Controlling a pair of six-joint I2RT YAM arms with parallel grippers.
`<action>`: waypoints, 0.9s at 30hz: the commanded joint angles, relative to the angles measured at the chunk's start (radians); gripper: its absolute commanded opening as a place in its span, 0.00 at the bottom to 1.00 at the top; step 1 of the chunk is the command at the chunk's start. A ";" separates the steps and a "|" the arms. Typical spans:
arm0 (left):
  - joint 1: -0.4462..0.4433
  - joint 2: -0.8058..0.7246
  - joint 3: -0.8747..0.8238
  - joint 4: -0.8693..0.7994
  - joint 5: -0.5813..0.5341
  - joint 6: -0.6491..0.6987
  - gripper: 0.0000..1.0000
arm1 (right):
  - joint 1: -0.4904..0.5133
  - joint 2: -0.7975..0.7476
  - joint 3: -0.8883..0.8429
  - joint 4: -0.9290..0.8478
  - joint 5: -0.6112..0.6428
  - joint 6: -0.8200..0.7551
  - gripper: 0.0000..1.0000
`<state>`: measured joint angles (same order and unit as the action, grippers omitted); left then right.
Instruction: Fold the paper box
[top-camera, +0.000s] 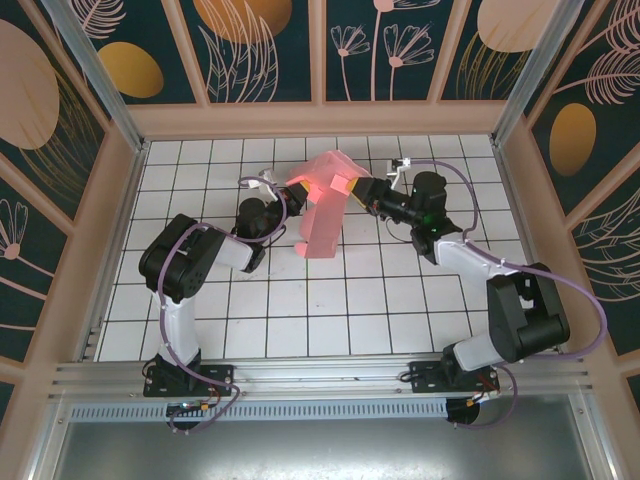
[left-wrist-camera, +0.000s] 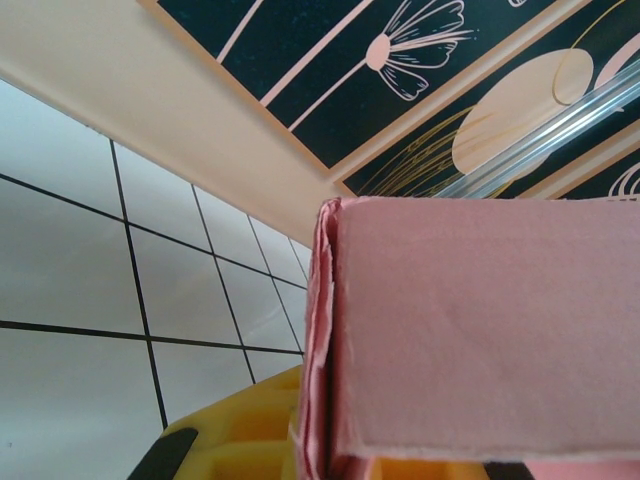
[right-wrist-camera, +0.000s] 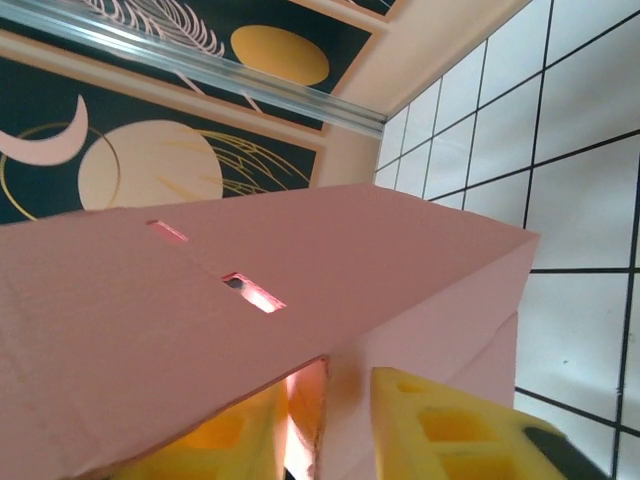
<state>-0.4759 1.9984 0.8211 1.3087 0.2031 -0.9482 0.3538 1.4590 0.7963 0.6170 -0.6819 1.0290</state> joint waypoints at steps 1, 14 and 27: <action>0.003 0.006 0.011 0.044 0.018 0.000 0.00 | 0.009 0.019 0.033 0.019 -0.012 0.005 0.18; 0.003 0.018 0.018 0.040 0.012 -0.003 0.00 | 0.009 0.002 0.036 -0.035 0.004 -0.025 0.21; 0.005 0.034 0.006 0.011 -0.088 0.015 0.00 | 0.008 -0.099 0.044 -0.227 0.131 -0.160 0.71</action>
<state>-0.4728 2.0167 0.8211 1.3048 0.1734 -0.9478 0.3573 1.4242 0.8055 0.4789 -0.6273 0.9443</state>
